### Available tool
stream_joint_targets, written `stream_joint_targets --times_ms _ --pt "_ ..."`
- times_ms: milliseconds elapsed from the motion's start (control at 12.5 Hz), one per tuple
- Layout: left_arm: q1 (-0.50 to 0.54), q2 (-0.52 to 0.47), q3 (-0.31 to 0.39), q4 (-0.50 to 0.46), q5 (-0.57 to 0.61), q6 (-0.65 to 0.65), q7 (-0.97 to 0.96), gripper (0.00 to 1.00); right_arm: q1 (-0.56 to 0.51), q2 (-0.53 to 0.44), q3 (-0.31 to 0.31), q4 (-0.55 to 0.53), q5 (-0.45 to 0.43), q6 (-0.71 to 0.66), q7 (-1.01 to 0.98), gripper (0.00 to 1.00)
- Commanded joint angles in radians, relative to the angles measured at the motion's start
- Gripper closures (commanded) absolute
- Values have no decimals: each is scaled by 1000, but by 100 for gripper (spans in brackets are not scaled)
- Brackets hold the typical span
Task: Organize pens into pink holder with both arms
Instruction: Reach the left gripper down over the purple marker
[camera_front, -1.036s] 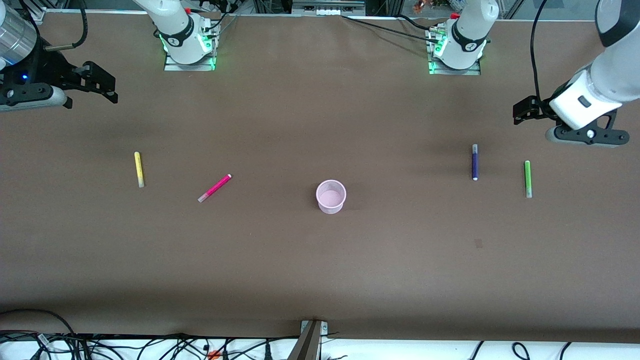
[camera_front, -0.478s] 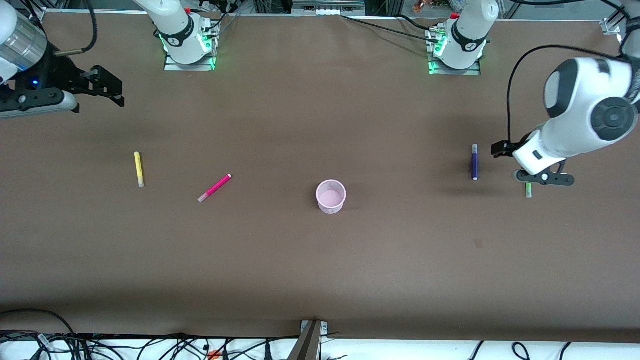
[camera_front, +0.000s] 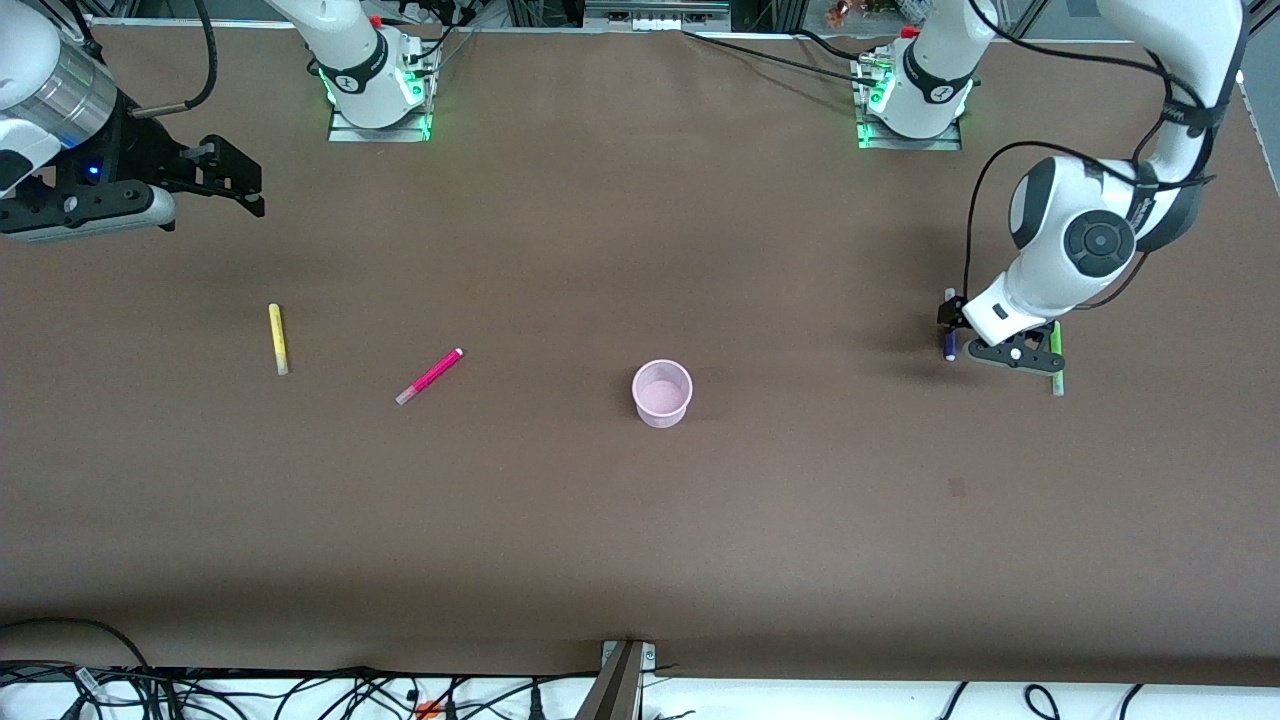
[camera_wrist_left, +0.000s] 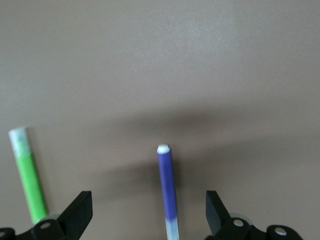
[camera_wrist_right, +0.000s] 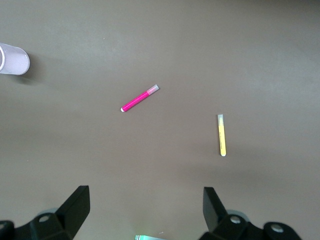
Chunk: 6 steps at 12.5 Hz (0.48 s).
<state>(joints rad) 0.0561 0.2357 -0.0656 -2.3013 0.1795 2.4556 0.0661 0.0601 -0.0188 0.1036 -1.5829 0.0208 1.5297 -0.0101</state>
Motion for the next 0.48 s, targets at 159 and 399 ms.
stream_joint_targets --times_ms 159,399 --pt "8 103 -2 -42 18 190 18 0 3 0 -4 11 -18 12 -11 0" --pt "27 131 -3 -41 18 198 5 3 -5 3 -7 11 -19 37 -10 0"
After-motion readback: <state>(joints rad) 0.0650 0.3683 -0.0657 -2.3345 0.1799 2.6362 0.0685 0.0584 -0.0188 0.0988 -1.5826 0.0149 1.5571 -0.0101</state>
